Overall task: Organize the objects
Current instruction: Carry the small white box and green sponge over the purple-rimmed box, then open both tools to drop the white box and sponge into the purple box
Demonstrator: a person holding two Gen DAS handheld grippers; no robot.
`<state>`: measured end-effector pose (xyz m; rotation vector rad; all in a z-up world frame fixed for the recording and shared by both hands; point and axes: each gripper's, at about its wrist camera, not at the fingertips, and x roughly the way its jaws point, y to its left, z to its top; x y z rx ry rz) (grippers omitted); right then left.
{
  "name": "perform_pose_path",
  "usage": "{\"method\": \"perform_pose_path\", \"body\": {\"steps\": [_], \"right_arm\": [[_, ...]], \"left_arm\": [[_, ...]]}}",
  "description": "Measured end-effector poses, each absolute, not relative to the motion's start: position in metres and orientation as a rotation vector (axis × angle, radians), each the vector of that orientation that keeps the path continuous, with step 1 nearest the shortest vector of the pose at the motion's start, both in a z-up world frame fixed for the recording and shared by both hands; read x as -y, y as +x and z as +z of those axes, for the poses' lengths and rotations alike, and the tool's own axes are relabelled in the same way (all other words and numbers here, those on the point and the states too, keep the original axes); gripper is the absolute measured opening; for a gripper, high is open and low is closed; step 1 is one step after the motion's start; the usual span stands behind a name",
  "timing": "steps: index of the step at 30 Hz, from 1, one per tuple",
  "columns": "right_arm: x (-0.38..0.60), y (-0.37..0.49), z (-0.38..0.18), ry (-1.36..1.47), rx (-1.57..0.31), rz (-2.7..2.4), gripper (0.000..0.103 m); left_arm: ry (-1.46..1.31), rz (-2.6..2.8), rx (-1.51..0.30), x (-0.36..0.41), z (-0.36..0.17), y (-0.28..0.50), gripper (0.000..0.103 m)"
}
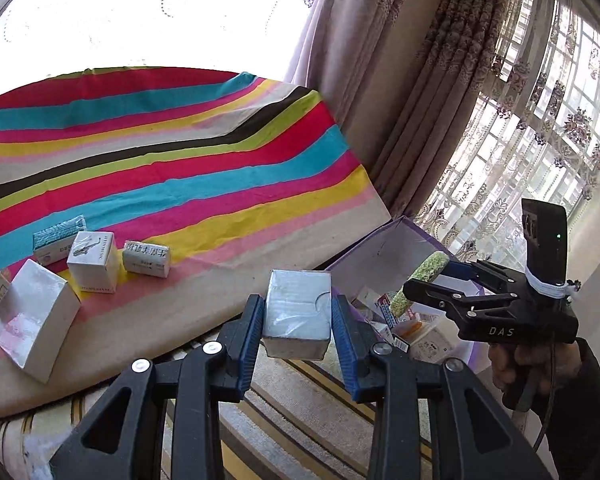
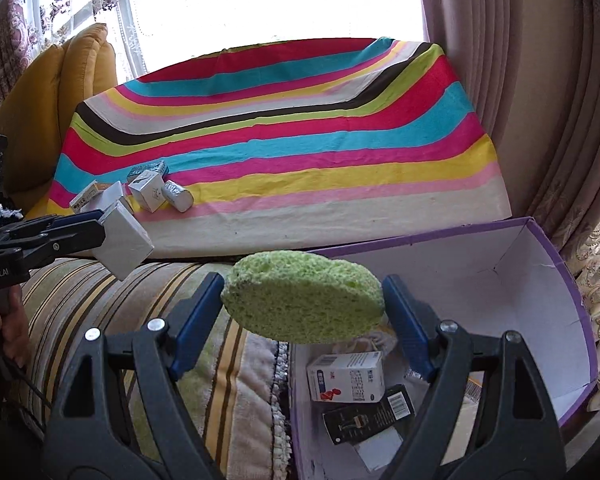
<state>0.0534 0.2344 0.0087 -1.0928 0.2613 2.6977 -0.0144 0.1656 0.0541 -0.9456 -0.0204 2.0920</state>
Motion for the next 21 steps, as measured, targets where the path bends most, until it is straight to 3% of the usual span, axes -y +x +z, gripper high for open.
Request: {"method": "perform_pose_path", "body": {"steps": [18, 21], "right_arm": [[-0.33, 0.123, -0.001, -1.006, -0.471, 2.352, 0.083], [-0.336, 0.127, 0.001, -0.989, -0.48, 2.324, 0.083]], "left_arm": [[-0.935, 1.901, -0.064, -0.27, 0.053, 0.004, 0.036], [-0.962, 1.899, -0.048, -0.275, 0.051, -0.001, 0.047]]}}
